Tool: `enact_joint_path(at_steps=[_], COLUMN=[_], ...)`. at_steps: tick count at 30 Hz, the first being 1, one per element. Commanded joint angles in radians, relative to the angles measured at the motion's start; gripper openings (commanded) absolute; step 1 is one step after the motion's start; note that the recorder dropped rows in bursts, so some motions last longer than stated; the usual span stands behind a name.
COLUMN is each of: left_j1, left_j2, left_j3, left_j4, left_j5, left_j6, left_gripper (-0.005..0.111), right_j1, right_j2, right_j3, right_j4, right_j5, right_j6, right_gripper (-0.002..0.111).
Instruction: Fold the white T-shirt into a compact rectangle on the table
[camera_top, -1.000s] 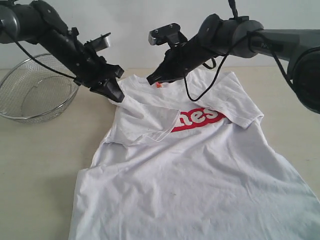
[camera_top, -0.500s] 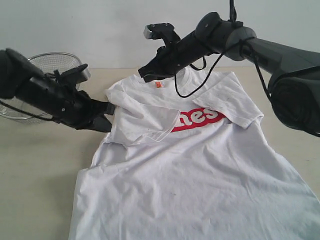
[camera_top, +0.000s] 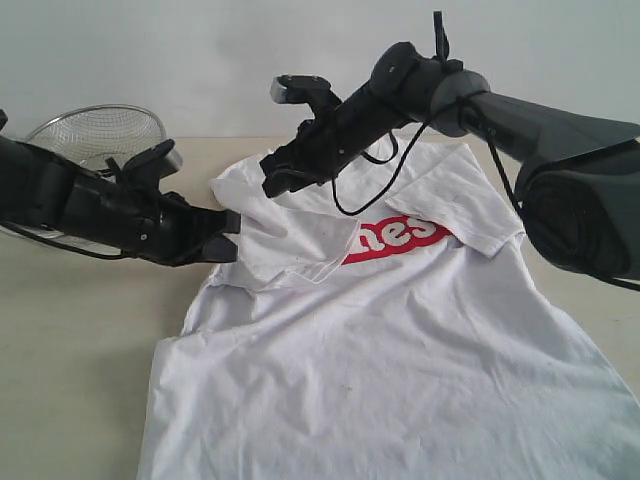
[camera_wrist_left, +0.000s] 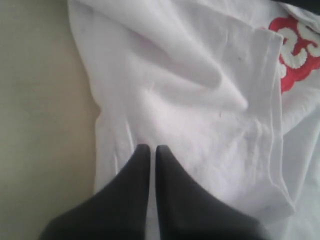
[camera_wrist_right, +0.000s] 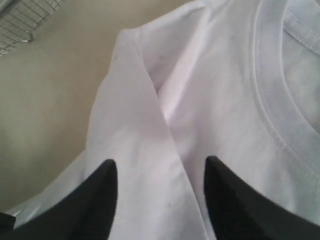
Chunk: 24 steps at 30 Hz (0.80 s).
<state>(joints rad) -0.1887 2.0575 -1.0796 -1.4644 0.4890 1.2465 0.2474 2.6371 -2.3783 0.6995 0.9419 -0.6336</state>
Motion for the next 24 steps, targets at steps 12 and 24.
enact_joint_path(at_steps=[12, 24], left_j1=[-0.006, -0.006], left_j2=[0.024, 0.024], left_j3=[0.082, 0.090], left_j4=[0.014, 0.014], left_j5=[0.024, 0.038], left_j6=[-0.005, -0.024], left_gripper=[0.005, 0.005], right_j1=[0.004, 0.036], right_j2=[0.018, 0.026], right_j3=[-0.007, -0.007], right_j4=[-0.016, -0.036], right_j5=[0.005, 0.062], right_j6=[0.008, -0.036], right_gripper=[0.054, 0.054])
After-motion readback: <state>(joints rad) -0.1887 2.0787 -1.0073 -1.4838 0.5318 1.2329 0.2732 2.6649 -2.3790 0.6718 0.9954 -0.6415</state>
